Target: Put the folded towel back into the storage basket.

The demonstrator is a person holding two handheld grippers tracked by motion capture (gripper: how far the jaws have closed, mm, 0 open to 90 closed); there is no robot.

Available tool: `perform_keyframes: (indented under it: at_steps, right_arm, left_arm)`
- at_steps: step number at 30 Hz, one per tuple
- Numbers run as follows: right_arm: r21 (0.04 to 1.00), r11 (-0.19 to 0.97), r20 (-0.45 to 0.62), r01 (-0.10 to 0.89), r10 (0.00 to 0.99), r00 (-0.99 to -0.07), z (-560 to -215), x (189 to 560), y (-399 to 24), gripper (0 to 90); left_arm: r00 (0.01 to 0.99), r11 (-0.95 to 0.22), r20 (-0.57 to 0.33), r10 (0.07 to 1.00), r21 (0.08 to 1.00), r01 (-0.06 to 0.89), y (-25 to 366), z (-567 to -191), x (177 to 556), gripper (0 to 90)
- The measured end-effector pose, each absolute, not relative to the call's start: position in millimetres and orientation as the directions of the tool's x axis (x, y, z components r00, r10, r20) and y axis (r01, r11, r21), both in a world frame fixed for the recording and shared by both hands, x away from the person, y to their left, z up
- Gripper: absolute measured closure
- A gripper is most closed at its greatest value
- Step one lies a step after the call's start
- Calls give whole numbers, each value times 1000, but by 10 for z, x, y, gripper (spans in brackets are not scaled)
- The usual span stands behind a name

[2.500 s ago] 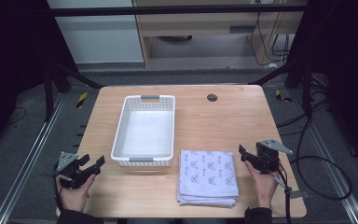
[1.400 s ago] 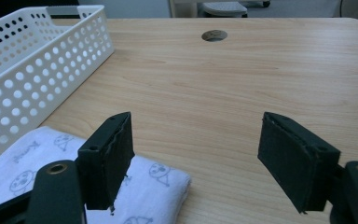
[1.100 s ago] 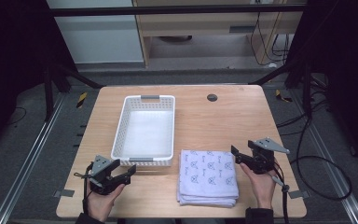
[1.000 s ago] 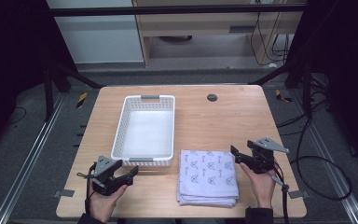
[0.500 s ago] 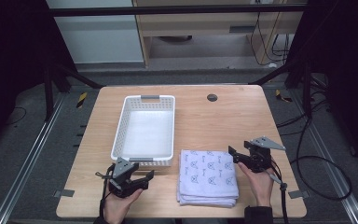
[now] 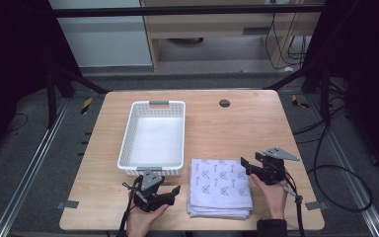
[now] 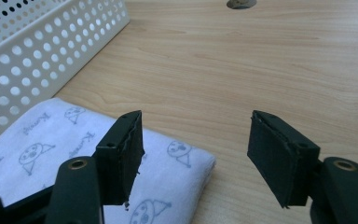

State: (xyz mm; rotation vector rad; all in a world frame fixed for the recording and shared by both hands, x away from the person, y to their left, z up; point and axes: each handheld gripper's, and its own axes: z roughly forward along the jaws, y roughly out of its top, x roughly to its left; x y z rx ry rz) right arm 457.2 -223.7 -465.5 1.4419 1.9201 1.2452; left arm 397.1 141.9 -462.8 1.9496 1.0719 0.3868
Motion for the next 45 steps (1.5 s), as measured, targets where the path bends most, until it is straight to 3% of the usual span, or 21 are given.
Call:
perform_keyframes:
  at_steps: [31,45]
  right_arm:
    - [798,96,173,595,909,-379,-4929,4581,-2148,436]
    - [770,102,186,629,908,-375,-5026,4600,-2121,499]
  left_arm:
    - [643,-380,-109,758,729,570,827,-4920,4012,304]
    - [603,-333,-157,783,713,618,805,-4997,4030,296]
